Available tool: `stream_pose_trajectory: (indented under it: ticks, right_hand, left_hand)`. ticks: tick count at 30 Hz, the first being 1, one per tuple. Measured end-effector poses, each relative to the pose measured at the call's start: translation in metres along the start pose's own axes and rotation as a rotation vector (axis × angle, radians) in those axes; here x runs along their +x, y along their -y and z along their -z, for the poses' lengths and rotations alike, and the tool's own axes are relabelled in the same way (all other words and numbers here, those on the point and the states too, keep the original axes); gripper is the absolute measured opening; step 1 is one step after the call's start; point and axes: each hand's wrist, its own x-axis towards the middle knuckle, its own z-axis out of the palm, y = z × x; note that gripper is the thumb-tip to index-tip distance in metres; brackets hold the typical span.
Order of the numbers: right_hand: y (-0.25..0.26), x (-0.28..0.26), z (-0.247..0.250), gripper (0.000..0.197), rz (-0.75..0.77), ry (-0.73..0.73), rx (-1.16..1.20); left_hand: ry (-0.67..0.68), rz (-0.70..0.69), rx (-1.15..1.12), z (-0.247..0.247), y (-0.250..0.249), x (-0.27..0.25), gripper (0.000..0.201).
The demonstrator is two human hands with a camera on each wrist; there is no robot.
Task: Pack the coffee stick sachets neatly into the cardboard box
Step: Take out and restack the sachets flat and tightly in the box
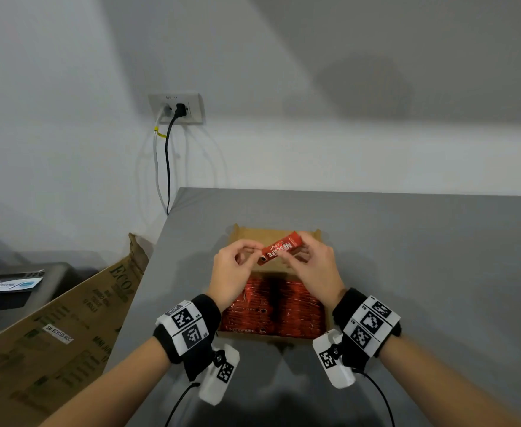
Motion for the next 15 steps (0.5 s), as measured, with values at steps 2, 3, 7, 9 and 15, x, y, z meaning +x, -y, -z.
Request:
stream_pose_trajectory:
  ticks: [2, 3, 7, 9, 15]
  right_hand:
    - [0.002, 0.001, -0.001, 0.028, -0.013, -0.056, 0.059]
    - [0.002, 0.001, -0.001, 0.026, -0.012, -0.051, 0.054]
    - [-0.007, -0.008, 0.003, 0.007, 0.037, 0.042, -0.023]
    - [-0.012, -0.012, 0.01, 0.002, 0.024, 0.145, -0.092]
    - [-0.008, -0.029, 0.005, 0.008, -0.134, 0.491, -0.176]
  left_hand:
    - [0.037, -0.001, -0.028, -0.003, -0.001, -0.002, 0.011]
    - [0.056, -0.005, -0.029, -0.004, -0.001, -0.004, 0.01]
    - [0.186, -0.073, 0.126, -0.001, -0.005, -0.011, 0.01]
    - [0.357, -0.16, 0.368, 0.009, -0.002, -0.007, 0.013]
    - [0.888, 0.045, 0.932, 0.028, 0.014, -0.004, 0.034]
